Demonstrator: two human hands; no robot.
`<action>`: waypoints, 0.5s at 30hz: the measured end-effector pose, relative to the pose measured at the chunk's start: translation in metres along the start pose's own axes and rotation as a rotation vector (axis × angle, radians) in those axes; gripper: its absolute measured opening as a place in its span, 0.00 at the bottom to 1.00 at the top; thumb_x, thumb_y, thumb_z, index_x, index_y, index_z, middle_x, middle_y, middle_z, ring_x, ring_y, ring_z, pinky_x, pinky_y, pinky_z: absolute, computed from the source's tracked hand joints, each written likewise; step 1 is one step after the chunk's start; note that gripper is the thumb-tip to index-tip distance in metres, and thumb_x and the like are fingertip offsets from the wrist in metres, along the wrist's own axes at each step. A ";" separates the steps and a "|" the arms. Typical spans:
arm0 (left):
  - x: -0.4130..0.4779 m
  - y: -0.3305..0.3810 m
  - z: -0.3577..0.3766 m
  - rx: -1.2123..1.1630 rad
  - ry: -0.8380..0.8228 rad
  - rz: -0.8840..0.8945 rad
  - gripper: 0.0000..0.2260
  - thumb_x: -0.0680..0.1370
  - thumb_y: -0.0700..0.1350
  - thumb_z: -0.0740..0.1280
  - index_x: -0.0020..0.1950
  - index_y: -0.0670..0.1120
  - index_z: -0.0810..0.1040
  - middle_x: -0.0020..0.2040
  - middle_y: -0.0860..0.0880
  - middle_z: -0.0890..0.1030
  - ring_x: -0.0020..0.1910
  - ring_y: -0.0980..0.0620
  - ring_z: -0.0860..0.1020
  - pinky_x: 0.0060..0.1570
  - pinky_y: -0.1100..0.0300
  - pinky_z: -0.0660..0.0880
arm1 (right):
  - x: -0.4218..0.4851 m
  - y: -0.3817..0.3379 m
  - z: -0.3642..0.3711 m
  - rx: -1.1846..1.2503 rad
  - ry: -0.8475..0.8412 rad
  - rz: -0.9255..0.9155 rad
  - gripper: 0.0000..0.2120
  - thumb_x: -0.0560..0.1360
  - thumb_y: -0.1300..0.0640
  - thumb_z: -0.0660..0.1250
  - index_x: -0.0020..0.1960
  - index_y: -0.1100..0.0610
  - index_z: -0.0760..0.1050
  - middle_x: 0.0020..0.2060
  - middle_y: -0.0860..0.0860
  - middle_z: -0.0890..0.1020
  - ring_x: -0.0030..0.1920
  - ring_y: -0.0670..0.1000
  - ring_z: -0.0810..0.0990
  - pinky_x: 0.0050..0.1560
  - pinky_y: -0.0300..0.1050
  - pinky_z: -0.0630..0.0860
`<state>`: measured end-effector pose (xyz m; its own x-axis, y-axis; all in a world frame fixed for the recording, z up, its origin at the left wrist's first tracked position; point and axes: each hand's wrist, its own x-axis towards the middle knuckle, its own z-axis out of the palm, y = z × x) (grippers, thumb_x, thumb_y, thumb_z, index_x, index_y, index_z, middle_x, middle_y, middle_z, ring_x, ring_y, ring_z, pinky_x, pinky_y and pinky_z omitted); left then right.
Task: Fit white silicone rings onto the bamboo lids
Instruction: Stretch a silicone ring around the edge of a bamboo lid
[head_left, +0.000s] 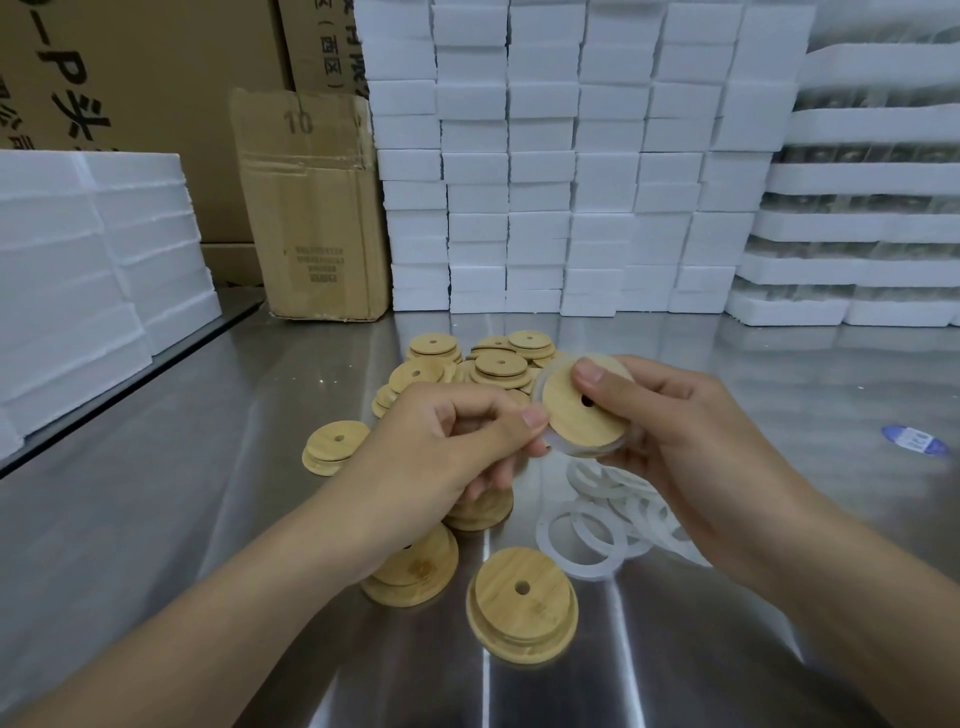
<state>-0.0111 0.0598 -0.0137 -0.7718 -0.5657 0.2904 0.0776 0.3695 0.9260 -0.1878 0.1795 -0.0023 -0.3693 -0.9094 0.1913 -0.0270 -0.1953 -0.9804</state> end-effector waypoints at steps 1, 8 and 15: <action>0.000 -0.001 0.000 -0.009 0.019 0.008 0.11 0.79 0.55 0.72 0.41 0.50 0.88 0.30 0.51 0.78 0.29 0.54 0.69 0.30 0.64 0.66 | 0.000 0.000 0.000 0.008 0.006 -0.005 0.14 0.78 0.47 0.71 0.55 0.56 0.87 0.48 0.56 0.89 0.45 0.48 0.85 0.44 0.36 0.79; 0.000 -0.004 0.000 0.046 0.050 0.077 0.07 0.75 0.55 0.76 0.43 0.52 0.89 0.34 0.50 0.82 0.33 0.52 0.75 0.34 0.61 0.72 | 0.001 0.001 -0.001 0.014 0.033 -0.069 0.14 0.74 0.48 0.75 0.55 0.54 0.87 0.47 0.55 0.89 0.46 0.50 0.88 0.46 0.37 0.82; -0.001 -0.009 0.004 0.091 0.092 0.105 0.05 0.78 0.50 0.78 0.44 0.52 0.88 0.35 0.47 0.84 0.33 0.45 0.73 0.34 0.54 0.70 | 0.001 0.004 0.001 -0.147 0.072 -0.224 0.09 0.76 0.49 0.76 0.54 0.50 0.87 0.48 0.52 0.90 0.47 0.51 0.88 0.50 0.46 0.84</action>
<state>-0.0133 0.0598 -0.0230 -0.7013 -0.5840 0.4088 0.0937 0.4929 0.8650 -0.1868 0.1774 -0.0062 -0.4037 -0.8200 0.4058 -0.2482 -0.3287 -0.9112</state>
